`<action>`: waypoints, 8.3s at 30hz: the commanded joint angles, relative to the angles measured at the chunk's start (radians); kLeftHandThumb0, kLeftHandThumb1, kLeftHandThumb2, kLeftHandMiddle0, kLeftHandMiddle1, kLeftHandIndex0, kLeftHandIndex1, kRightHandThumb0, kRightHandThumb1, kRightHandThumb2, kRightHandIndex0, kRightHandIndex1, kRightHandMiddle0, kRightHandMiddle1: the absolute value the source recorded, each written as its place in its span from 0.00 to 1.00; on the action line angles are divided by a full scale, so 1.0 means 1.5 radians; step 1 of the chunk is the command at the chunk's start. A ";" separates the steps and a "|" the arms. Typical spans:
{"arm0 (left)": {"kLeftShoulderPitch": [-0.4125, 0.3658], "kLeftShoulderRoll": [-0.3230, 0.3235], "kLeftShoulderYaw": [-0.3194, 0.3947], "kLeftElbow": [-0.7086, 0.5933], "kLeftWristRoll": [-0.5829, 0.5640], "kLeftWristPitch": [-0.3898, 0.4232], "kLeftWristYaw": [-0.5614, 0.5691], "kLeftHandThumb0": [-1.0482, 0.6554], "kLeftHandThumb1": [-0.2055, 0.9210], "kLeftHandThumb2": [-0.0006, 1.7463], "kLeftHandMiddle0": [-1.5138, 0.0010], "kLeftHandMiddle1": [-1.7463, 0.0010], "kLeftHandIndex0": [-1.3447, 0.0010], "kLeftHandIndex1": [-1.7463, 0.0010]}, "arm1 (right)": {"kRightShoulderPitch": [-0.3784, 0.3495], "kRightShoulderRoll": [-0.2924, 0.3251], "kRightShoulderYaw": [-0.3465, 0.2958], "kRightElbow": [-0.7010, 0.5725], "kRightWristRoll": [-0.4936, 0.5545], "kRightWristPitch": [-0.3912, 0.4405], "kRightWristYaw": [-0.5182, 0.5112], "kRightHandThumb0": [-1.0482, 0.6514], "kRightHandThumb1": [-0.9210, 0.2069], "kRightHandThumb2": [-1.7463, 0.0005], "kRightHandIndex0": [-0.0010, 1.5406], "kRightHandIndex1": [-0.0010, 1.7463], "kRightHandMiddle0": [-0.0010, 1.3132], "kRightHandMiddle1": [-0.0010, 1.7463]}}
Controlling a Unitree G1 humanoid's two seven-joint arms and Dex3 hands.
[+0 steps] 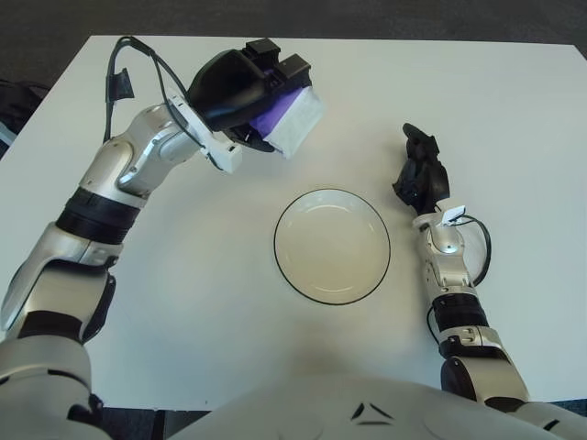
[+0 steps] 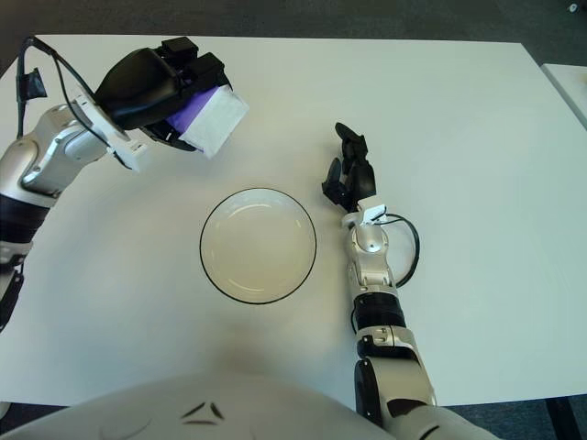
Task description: Put the tissue paper into the plate.
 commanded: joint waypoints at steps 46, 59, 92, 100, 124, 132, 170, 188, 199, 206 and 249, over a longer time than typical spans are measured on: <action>0.100 -0.125 -0.058 -0.167 -0.070 -0.102 -0.216 0.37 0.67 0.59 0.23 0.00 0.67 0.00 | 0.033 -0.007 0.017 0.248 -0.021 -0.079 -0.038 0.26 0.00 0.41 0.16 0.00 0.00 0.39; 0.085 -0.149 -0.057 -0.143 -0.037 -0.163 -0.207 0.37 0.66 0.59 0.21 0.00 0.67 0.00 | 0.035 -0.025 0.038 0.272 -0.050 -0.110 -0.047 0.26 0.00 0.39 0.13 0.00 0.00 0.38; 0.146 -0.181 -0.051 -0.139 -0.144 -0.084 -0.242 0.36 0.57 0.67 0.19 0.00 0.61 0.00 | 0.001 -0.022 0.035 0.347 -0.018 -0.132 -0.045 0.28 0.00 0.39 0.14 0.00 0.00 0.39; 0.146 -0.183 -0.014 -0.134 -0.030 -0.170 -0.158 0.38 0.72 0.54 0.55 0.00 0.70 0.00 | 0.016 -0.009 0.030 0.272 -0.018 -0.065 -0.074 0.29 0.00 0.39 0.15 0.01 0.00 0.39; 0.106 -0.070 -0.017 -0.159 0.035 -0.137 -0.266 0.00 1.00 0.50 0.99 0.99 1.00 0.99 | -0.017 -0.052 0.068 0.436 -0.062 -0.232 -0.073 0.22 0.00 0.41 0.19 0.02 0.00 0.35; 0.088 -0.056 -0.028 -0.141 -0.002 -0.146 -0.293 0.00 1.00 0.41 1.00 1.00 1.00 1.00 | -0.021 -0.048 0.054 0.461 -0.044 -0.261 -0.053 0.21 0.00 0.42 0.22 0.03 0.00 0.36; 0.060 0.037 0.005 -0.076 -0.101 -0.133 -0.373 0.00 1.00 0.22 1.00 1.00 1.00 1.00 | 0.052 0.022 0.036 0.173 -0.001 0.013 -0.082 0.23 0.00 0.43 0.23 0.03 0.00 0.46; 0.086 0.088 0.075 -0.049 -0.113 -0.124 -0.355 0.00 1.00 0.43 1.00 1.00 1.00 1.00 | 0.084 0.044 0.033 0.081 -0.001 0.088 -0.068 0.20 0.00 0.45 0.20 0.01 0.00 0.39; 0.184 -0.022 0.199 0.067 -0.148 -0.082 -0.138 0.07 1.00 0.59 1.00 1.00 1.00 1.00 | 0.082 0.044 0.028 0.086 0.000 0.088 -0.055 0.19 0.00 0.44 0.18 0.00 0.00 0.32; 0.143 -0.131 0.218 0.227 -0.218 -0.091 -0.031 0.13 1.00 0.65 0.99 1.00 1.00 1.00 | 0.079 0.042 0.025 0.093 0.002 0.084 -0.050 0.19 0.00 0.43 0.17 0.00 0.00 0.30; 0.337 -0.391 0.296 0.258 -0.398 0.112 0.096 0.09 1.00 0.68 0.96 0.99 1.00 0.86 | 0.100 0.032 0.019 0.053 0.000 0.108 -0.036 0.19 0.00 0.44 0.18 0.00 0.00 0.29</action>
